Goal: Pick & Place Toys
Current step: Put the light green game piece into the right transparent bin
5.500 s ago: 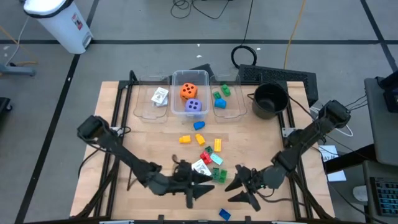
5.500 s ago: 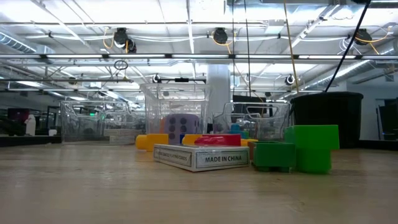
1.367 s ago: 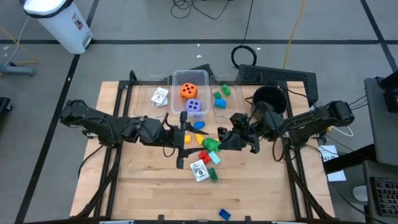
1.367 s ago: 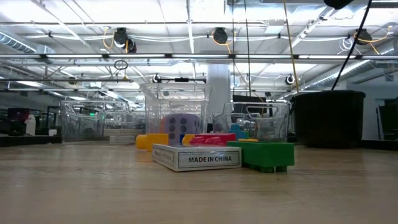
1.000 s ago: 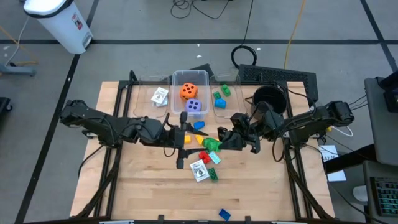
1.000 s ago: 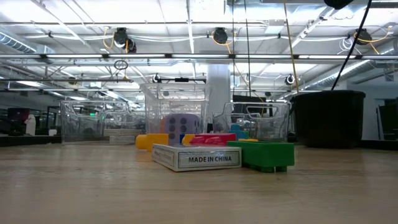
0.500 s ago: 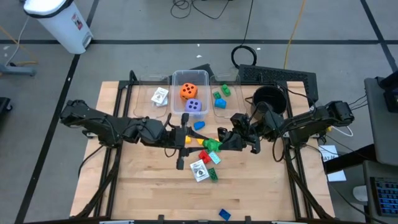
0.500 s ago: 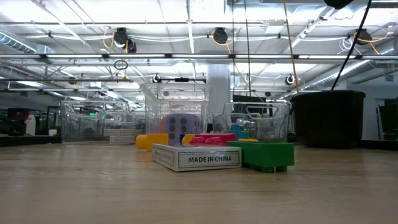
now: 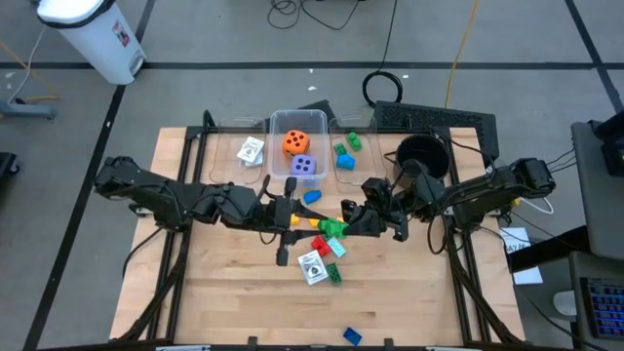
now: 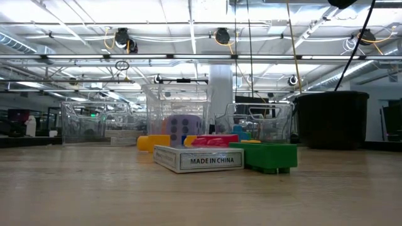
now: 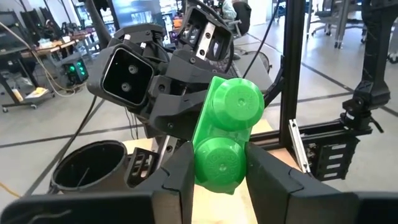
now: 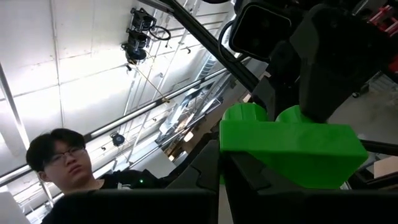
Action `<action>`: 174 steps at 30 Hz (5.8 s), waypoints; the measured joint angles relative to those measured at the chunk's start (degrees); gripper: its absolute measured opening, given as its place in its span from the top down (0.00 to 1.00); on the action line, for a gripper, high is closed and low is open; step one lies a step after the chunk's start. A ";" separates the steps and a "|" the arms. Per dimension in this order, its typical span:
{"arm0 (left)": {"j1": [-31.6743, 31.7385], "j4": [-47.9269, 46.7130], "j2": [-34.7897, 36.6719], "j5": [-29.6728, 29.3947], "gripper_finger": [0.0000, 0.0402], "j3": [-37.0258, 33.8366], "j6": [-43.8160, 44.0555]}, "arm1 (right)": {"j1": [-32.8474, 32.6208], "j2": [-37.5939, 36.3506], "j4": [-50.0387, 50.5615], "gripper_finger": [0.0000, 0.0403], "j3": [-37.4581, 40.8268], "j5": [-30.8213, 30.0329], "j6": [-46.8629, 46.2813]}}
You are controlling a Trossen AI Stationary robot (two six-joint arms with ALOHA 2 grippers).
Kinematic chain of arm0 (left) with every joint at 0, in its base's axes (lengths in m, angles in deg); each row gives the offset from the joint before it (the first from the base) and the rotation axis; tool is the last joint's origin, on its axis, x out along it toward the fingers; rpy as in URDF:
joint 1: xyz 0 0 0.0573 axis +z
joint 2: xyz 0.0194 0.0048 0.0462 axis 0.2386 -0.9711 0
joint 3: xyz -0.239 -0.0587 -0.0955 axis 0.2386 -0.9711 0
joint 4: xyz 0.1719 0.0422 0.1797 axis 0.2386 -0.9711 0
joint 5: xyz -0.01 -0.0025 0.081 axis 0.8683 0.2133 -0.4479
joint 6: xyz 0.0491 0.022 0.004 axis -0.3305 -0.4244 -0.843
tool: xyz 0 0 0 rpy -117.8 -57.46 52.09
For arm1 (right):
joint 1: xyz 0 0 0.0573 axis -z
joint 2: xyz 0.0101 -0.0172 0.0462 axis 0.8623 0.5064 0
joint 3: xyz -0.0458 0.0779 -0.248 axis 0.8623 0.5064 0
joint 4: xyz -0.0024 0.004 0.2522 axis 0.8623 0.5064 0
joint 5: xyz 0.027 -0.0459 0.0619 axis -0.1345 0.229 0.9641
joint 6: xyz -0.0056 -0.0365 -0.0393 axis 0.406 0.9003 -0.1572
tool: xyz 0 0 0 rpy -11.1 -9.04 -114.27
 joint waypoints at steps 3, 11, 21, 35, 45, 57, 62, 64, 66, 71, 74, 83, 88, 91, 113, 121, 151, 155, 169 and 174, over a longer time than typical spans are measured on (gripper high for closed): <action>0.00 0.03 0.00 -0.04 0.72 0.00 0.24 | -0.02 -0.04 -0.06 0.94 0.00 -0.96 0.62; 0.00 0.07 0.00 -0.02 0.72 0.06 1.66 | -0.02 -0.04 0.01 0.82 0.00 -1.21 1.30; 0.63 -13.71 0.00 -0.01 0.72 7.77 3.23 | 1.74 -0.04 -0.26 0.58 -0.02 -1.12 1.28; 3.74 -39.84 0.04 9.21 0.72 22.18 14.30 | 5.11 -0.04 1.04 0.50 -0.02 -2.94 -1.95; 8.39 -49.42 0.04 14.99 0.72 22.58 21.21 | 6.92 -2.11 32.21 0.51 -8.66 -7.54 17.03; 14.13 -55.30 -7.13 26.23 0.72 22.49 23.89 | 6.56 -2.14 65.49 0.51 -27.94 -10.70 34.67; 16.30 -54.72 -10.94 28.96 0.72 22.51 23.87 | 4.56 -2.00 72.44 0.51 -28.44 -16.98 39.00; 17.12 -54.67 -11.96 29.09 0.72 22.49 23.85 | 3.56 -1.97 74.50 0.51 -28.41 -17.98 39.25; 17.97 -54.07 -12.43 29.65 0.72 22.49 23.89 | 2.86 -1.37 74.93 0.51 -28.42 -18.01 39.12; 19.36 -50.05 -12.76 29.68 0.72 22.49 24.14 | 1.28 0.44 75.93 0.51 -28.37 -21.30 38.76; 19.58 -47.37 -12.70 29.70 0.72 22.50 24.74 | 1.05 1.48 78.22 0.51 -28.39 -25.17 38.69; 19.45 -47.89 -12.72 29.46 0.72 22.49 24.78 | 1.13 3.02 78.23 0.51 -28.39 -26.99 38.36; 19.45 -47.93 -12.72 29.34 0.72 22.50 24.68 | 1.14 3.02 80.60 0.51 -28.39 -26.85 37.92; 19.50 -47.91 -12.72 28.58 0.72 22.49 24.21 | 1.14 3.02 81.58 0.51 -28.39 -26.72 36.82; 19.67 -48.04 -12.72 28.24 0.72 22.49 23.45 | 1.14 3.02 82.02 0.72 -28.39 -26.63 35.60; 21.24 -47.77 -12.71 30.09 0.53 22.49 23.69 | 1.14 3.02 82.47 0.72 -28.37 -26.59 35.60; 26.69 -31.34 0.95 27.40 0.24 23.45 21.77 | 12.93 0.36 89.49 0.72 -28.35 -41.25 37.11; 24.56 -30.99 1.16 26.75 0.27 23.26 20.84 | 15.40 0.31 89.86 0.72 -26.55 -45.35 37.11; 18.34 -10.12 1.62 25.41 0.30 8.96 25.80 | 24.56 -0.72 80.43 0.72 -10.31 -46.61 31.88; 17.18 -6.54 1.70 25.36 0.29 5.19 27.93 | 28.12 -0.88 79.22 0.72 -6.21 -46.42 31.03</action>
